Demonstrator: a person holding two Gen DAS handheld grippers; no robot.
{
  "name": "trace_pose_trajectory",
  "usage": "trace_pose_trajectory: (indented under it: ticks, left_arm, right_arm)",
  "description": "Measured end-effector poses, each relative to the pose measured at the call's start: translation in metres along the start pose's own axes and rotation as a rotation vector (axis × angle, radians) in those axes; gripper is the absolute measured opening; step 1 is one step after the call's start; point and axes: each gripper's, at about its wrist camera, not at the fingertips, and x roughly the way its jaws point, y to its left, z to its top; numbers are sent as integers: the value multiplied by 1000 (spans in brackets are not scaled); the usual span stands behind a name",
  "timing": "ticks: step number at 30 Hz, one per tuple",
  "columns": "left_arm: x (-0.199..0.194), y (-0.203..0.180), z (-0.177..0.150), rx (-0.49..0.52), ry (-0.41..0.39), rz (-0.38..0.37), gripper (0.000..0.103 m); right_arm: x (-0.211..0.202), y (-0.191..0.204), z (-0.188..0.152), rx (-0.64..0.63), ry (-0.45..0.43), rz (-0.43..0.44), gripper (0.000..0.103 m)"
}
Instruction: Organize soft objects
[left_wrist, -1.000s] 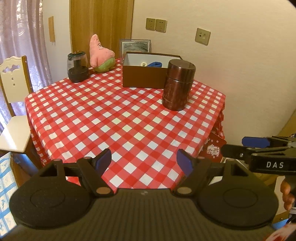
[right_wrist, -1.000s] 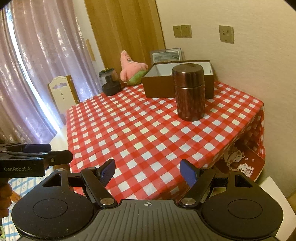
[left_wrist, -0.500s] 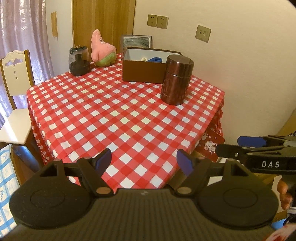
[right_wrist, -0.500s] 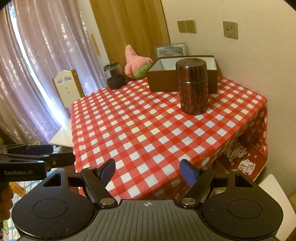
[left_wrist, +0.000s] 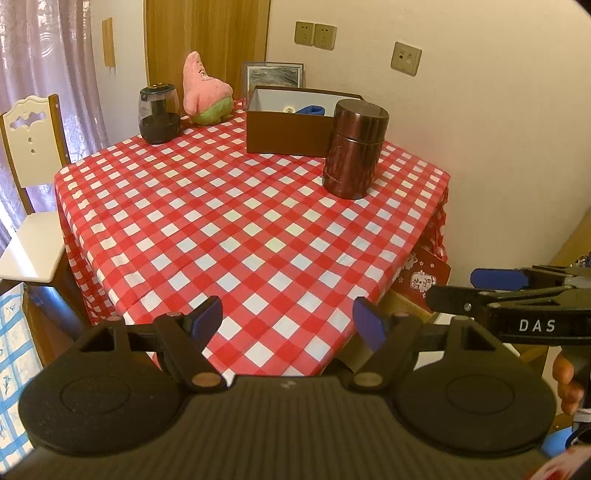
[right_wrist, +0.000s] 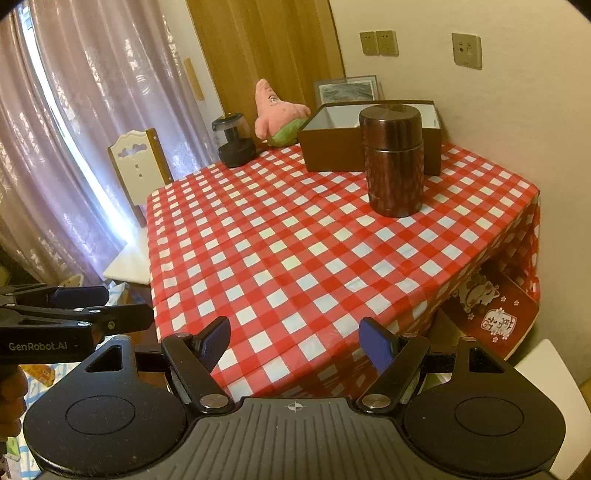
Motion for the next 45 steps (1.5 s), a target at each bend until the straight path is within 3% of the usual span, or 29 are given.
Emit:
trace_pose_trajectory:
  ticks: [45]
  left_arm:
    - [0,-3,-1,9,-4,-9,76]
  right_arm:
    - [-1,5,0,-2,-6,-1,76]
